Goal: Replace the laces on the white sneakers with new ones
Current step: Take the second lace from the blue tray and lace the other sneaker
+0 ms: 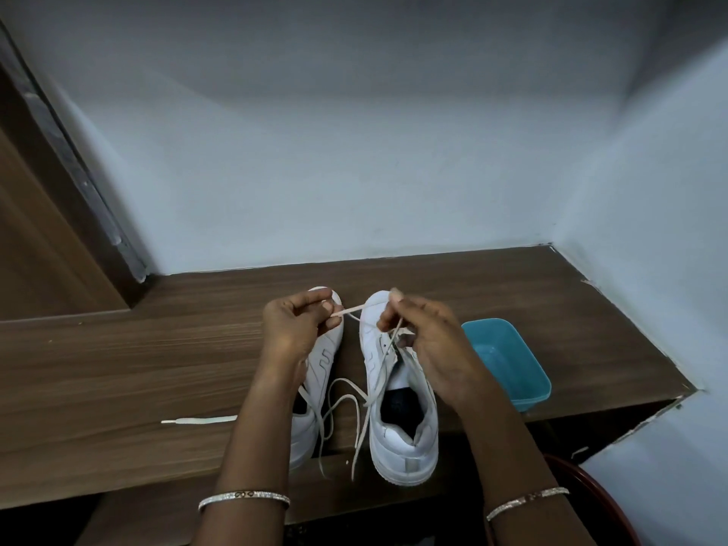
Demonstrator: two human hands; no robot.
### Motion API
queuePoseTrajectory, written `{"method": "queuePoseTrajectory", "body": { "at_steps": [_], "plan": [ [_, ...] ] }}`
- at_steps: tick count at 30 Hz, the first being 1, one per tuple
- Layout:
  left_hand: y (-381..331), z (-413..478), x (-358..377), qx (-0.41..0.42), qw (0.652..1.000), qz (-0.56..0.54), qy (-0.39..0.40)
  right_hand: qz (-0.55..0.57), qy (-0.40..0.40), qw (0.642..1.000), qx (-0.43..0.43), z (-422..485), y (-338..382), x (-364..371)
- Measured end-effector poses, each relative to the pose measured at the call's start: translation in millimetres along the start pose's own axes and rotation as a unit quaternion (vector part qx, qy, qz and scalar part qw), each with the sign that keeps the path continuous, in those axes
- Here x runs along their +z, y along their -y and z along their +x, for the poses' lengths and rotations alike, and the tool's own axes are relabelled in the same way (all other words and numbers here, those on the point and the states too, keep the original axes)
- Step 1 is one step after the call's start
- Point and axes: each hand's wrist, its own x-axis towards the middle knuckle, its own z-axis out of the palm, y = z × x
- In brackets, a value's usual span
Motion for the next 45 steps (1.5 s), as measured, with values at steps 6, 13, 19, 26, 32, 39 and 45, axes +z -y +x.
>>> {"method": "queuePoseTrajectory", "body": {
  "at_steps": [6, 13, 19, 26, 32, 39, 45],
  "plan": [
    [15, 9, -6, 0.113, 0.948, 0.275, -0.116, 0.311, -0.11, 0.943, 0.045, 4, 7, -31],
    [16, 5, 0, 0.2, 0.836, 0.494, -0.132, 0.403, -0.241, 0.883, -0.006, 9, -2, -67],
    [23, 7, 2, 0.207, 0.81, 0.533, -0.131, 0.328, -0.312, 0.891, -0.039, 13, -8, -81],
    [16, -6, 20, 0.365, 0.776, 0.508, -0.082, -0.074, -0.149, 0.984, -0.054, 2, -2, -45],
    [19, -21, 39, 0.339, 0.864, 0.314, 0.199, -0.195, 0.034, 0.979, -0.04, 0, -5, -26],
    [21, -16, 41, 0.3, 0.873, 0.308, 0.229, -0.167, 0.019, 0.985, -0.031, -2, -6, -35],
    [20, 3, 15, 0.3, 0.858, 0.4, 0.117, -0.132, -0.057, 0.989, -0.047, 3, -11, -55]
  ]
}}
